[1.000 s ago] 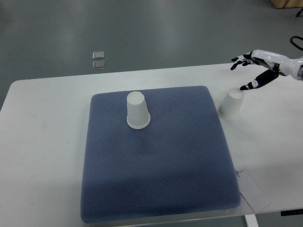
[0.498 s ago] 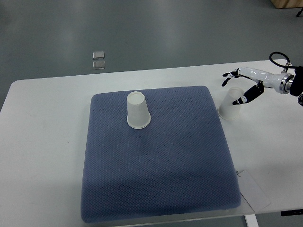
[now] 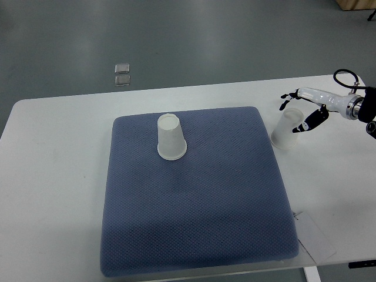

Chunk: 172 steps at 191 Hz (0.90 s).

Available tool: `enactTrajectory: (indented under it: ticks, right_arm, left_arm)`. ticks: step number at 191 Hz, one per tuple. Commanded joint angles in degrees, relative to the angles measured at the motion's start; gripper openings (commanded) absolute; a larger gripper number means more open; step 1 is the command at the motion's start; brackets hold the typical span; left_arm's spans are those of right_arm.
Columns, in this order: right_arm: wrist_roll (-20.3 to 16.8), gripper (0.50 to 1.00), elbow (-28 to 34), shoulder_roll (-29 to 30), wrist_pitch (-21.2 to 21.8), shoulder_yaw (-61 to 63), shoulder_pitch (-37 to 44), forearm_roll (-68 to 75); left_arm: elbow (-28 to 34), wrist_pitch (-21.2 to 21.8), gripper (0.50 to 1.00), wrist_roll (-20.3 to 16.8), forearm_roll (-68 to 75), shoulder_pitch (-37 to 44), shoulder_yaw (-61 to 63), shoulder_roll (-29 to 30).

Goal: Stack paper cups
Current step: 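Lower the right hand and close its fingers around the paper cup, then lift the cup with the right hand and carry it over the pad cup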

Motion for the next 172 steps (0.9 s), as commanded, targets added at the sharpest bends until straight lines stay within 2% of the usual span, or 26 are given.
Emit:
enactTrajectory:
  ticks: [1,124,151,172]
  right_arm:
    - [-0.6,0.917,-1.0,0.6,-0.7,-0.1,0.3,0.0]
    - [-1.1,0.901,-4.3,3.3,-2.9,-3.1,0.4,-1.2]
    - [-1.1,0.86,-4.3,3.5,-2.8,-3.6,0.4,-1.2]
    - [-1.1,0.803,-4.3,3.5,-2.8,-4.4,0.4,-1.2]
  left_arm:
    - [0.0,0.0,1.0,0.0,0.0,0.0,0.0,0.0]
    - [0.0,0.0,1.0,0.0,0.0,0.0,0.0,0.0]
    - [0.0,0.0,1.0,0.0,0.0,0.0,0.0,0.0]
    - [0.0,0.0,1.0,0.0,0.0,0.0,0.0,0.0]
